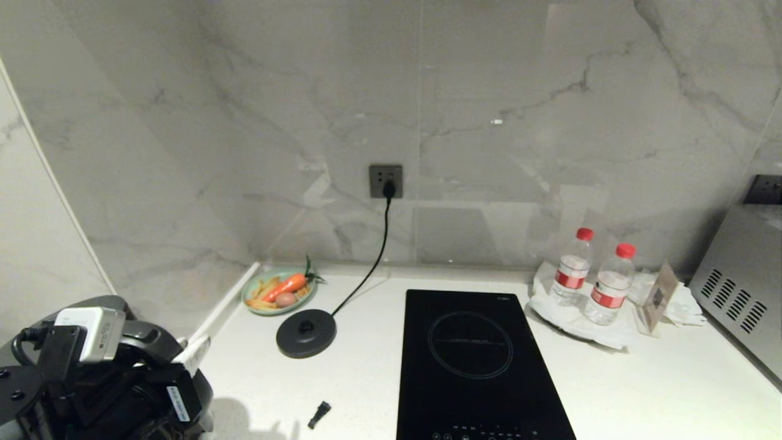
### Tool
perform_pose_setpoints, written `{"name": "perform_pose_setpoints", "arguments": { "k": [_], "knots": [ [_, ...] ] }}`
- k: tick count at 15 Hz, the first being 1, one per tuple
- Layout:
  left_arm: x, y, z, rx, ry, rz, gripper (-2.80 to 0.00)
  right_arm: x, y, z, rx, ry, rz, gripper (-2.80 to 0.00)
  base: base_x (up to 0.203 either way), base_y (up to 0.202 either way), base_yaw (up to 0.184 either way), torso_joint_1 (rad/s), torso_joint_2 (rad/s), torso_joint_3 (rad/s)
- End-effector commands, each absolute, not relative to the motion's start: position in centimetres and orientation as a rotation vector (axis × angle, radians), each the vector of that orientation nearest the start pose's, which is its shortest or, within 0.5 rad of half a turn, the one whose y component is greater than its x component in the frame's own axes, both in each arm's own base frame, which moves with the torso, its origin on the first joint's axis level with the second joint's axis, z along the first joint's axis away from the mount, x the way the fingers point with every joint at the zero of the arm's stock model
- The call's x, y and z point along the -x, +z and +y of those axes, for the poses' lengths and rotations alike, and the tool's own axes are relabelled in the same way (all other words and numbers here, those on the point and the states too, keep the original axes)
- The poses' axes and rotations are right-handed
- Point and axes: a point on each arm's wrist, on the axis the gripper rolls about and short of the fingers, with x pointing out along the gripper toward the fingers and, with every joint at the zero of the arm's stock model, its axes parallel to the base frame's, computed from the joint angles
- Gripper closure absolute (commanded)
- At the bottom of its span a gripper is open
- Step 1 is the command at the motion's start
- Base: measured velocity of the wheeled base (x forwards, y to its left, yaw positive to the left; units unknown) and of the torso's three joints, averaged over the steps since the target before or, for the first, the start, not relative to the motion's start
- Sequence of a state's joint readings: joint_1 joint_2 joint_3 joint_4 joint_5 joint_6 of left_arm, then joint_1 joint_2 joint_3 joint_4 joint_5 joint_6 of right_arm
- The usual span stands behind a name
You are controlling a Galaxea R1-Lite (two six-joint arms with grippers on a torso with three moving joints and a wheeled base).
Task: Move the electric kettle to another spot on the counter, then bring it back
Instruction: Place it by the sink
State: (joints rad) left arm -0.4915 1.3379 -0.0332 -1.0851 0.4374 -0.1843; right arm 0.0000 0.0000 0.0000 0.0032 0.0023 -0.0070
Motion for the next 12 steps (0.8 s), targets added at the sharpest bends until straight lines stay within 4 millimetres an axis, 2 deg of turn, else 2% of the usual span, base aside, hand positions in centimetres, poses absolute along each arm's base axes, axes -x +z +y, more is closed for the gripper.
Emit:
{"name": "perform_pose_setpoints", "arguments": {
  "k": [1,3,12],
  "knots": [
    [-13.48,12.18,-6.14,0.088,-0.034,0.196,0.00,2.28,7.52,0.01,0.008,0.003,0.003,0.00,0.000,0.000,0.000,0.000,0.00,0.000],
    [-13.53,12.30,-6.17,0.090,-0.035,0.190,0.00,2.28,7.52,0.01,0.006,0.003,0.003,0.00,0.001,-0.009,0.091,0.006,0.01,0.002],
    [-13.65,12.50,-6.26,0.090,-0.039,0.182,0.00,2.28,7.52,0.01,0.008,0.003,0.003,0.00,-0.002,-0.009,0.176,0.002,0.00,0.002]
  ]
}}
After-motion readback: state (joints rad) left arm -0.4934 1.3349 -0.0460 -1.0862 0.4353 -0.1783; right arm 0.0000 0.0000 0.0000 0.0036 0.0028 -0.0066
